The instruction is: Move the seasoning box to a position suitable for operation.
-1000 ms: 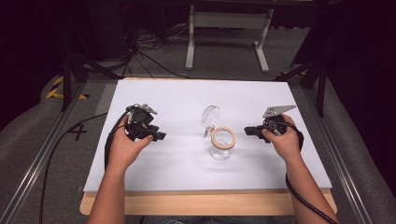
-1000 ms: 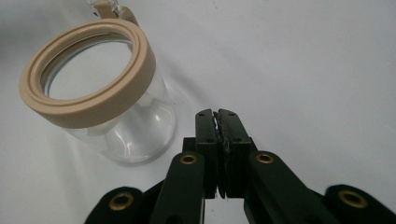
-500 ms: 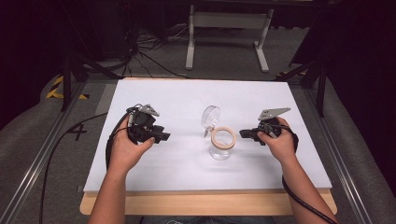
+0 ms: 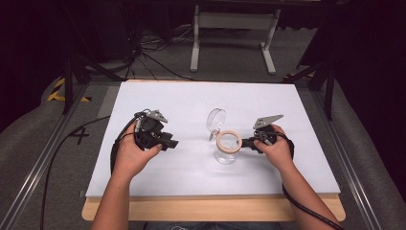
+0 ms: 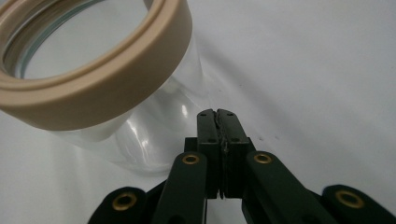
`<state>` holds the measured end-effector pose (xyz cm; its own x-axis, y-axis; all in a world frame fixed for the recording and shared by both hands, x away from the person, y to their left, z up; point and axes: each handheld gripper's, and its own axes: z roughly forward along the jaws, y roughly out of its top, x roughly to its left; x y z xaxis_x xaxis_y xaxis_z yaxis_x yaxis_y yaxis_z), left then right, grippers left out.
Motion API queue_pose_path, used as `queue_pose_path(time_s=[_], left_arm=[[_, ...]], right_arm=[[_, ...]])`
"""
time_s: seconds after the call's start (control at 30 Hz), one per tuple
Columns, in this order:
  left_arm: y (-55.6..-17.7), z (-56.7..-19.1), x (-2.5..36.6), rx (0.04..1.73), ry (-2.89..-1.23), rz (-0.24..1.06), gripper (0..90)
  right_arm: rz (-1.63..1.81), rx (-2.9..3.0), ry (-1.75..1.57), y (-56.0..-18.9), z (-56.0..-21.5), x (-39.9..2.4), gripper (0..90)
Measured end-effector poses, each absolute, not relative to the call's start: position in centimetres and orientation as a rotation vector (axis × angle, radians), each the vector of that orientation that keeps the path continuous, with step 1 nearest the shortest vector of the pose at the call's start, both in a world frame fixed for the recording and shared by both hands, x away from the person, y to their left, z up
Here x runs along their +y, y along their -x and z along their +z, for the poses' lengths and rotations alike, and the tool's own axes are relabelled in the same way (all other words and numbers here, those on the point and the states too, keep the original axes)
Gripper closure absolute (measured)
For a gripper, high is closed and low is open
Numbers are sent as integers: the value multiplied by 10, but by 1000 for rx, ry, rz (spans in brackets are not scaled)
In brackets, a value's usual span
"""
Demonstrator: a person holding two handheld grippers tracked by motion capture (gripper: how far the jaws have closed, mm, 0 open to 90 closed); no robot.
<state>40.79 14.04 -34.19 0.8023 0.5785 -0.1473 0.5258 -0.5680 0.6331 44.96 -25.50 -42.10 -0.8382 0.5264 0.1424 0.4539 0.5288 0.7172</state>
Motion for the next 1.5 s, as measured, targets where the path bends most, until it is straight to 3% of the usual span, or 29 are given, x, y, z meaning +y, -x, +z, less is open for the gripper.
queue_pose_path(time_s=[0.7,1.5], left_arm=[[-410,-344,141,823,-2284,108,655],[-427,-346,119,757,-2282,48,739]], right_arm=[[1168,2701,-842,-446,-423,-250,897],[1115,2802,-665,-404,-410,-224,896]])
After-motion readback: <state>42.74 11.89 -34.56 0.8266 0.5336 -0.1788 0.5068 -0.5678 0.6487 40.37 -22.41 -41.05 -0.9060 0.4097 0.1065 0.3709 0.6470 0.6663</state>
